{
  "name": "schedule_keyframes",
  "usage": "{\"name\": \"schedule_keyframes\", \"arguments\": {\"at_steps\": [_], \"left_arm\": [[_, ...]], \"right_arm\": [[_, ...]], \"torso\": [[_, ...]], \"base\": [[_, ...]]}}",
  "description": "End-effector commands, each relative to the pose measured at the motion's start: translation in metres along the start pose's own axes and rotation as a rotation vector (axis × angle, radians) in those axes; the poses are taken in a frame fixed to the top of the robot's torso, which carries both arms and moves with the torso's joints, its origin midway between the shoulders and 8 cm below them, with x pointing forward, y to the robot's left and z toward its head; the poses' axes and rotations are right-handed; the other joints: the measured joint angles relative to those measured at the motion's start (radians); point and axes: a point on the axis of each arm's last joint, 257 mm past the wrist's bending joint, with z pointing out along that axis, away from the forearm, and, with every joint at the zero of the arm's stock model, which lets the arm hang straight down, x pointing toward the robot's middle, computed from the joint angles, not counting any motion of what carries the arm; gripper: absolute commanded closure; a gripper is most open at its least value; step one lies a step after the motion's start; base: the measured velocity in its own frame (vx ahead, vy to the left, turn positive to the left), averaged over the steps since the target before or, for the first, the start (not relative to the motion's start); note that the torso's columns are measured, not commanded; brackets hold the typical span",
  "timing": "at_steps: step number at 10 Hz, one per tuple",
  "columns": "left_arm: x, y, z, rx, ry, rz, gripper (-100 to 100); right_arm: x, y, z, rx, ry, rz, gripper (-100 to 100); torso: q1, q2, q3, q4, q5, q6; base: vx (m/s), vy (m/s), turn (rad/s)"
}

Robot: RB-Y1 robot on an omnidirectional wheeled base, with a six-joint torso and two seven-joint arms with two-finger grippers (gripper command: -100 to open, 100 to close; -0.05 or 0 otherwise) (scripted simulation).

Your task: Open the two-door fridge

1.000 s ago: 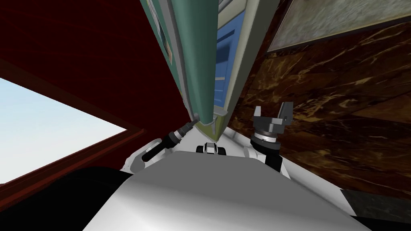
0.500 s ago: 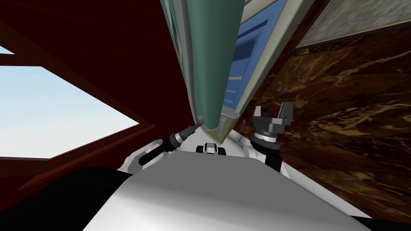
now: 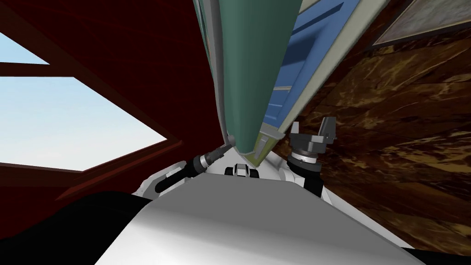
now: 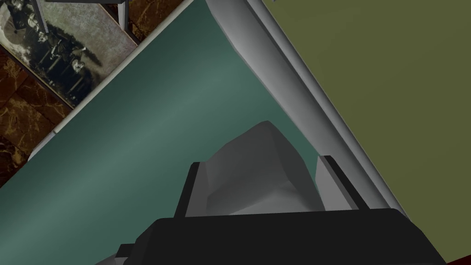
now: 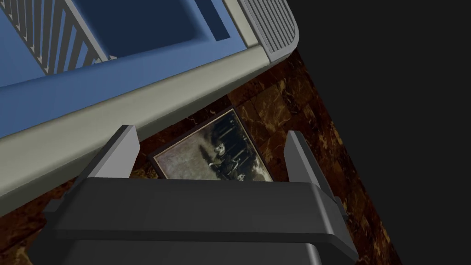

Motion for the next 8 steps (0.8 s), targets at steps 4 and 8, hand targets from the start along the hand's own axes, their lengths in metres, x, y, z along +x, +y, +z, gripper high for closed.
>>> {"name": "schedule_keyframes", "arguments": {"at_steps": [4, 8], "left_arm": [[0.023, -0.016, -0.006, 0.048, 0.07, -0.023, 100], [-0.002, 0.018, -0.008, 0.01, 0.052, -0.027, 100]], "right_arm": [[0.0, 0.0, 0.0, 0.0, 0.0, 0.0, 0], [0.0, 0.0, 0.0, 0.0, 0.0, 0.0, 0]], "torso": [[-0.005, 0.004, 0.003, 0.0, -0.001, 0.001], [0.009, -0.002, 0.004, -0.007, 0.005, -0.001]], "base": [[0.044, 0.083, 0.168], [-0.095, 0.218, -0.348]]}}
